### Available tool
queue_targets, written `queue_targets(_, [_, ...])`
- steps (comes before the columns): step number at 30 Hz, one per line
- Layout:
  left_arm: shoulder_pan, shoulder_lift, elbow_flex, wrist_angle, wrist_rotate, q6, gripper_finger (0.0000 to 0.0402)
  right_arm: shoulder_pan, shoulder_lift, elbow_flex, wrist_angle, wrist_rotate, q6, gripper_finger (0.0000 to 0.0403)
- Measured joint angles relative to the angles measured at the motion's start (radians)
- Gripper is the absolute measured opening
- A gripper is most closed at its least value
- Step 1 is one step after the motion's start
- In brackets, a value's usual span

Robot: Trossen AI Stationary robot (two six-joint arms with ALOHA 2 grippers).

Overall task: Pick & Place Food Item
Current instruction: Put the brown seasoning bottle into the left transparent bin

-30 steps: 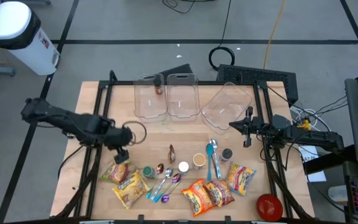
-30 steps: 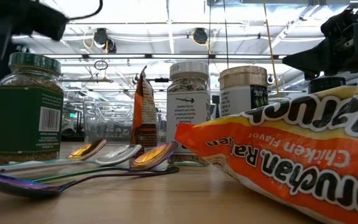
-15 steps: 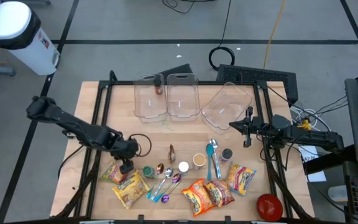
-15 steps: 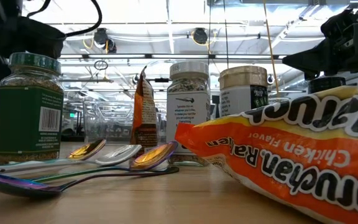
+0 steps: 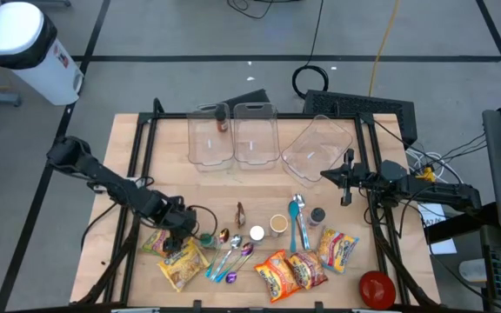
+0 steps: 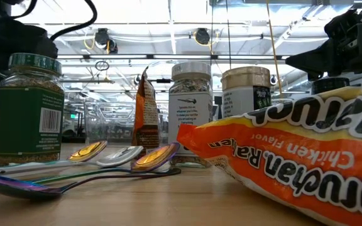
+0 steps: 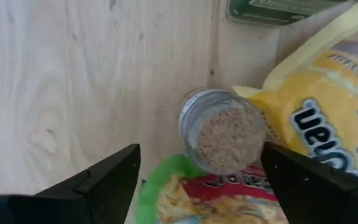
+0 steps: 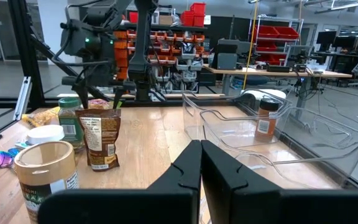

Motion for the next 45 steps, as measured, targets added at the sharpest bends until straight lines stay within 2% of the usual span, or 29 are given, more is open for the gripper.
queue_targets(7, [-0.003, 0.011, 0.0, 0.023, -0.058, 0.019, 0.0335, 0.0, 0.0, 0.0, 0.0, 0.0, 0.0, 0.0])
queue_targets(14, [-0.003, 0.011, 0.0, 0.038, -0.062, 0.033, 0.033, 0.0, 0.0, 0.0, 0.0, 0.0, 0.0, 0.0])
queue_targets(17, [-0.003, 0.011, 0.0, 0.038, -0.05, 0.04, 0.0303, 0.0, 0.0, 0.0, 0.0, 0.0, 0.0, 0.0])
queue_targets(25, [-0.002, 0.011, 0.001, 0.039, -0.018, 0.032, 0.0196, 0.0, 0.0, 0.0, 0.0, 0.0, 0.0, 0.0])
queue_targets(29, [-0.002, 0.01, 0.002, 0.041, -0.021, 0.032, 0.0172, 0.0, 0.0, 0.0, 0.0, 0.0, 0.0, 0.0])
queue_targets(32, [-0.002, 0.01, 0.002, 0.045, -0.025, 0.002, 0.0182, 0.0, 0.0, 0.0, 0.0, 0.0, 0.0, 0.0])
queue_targets(40, [-0.002, 0.011, 0.001, 0.055, -0.027, -0.02, 0.026, 0.0, 0.0, 0.0, 0.0, 0.0, 0.0, 0.0])
queue_targets(45, [-0.002, 0.011, 0.001, 0.055, -0.035, 0.0, 0.028, 0.0, 0.0, 0.0, 0.0, 0.0, 0.0, 0.0])
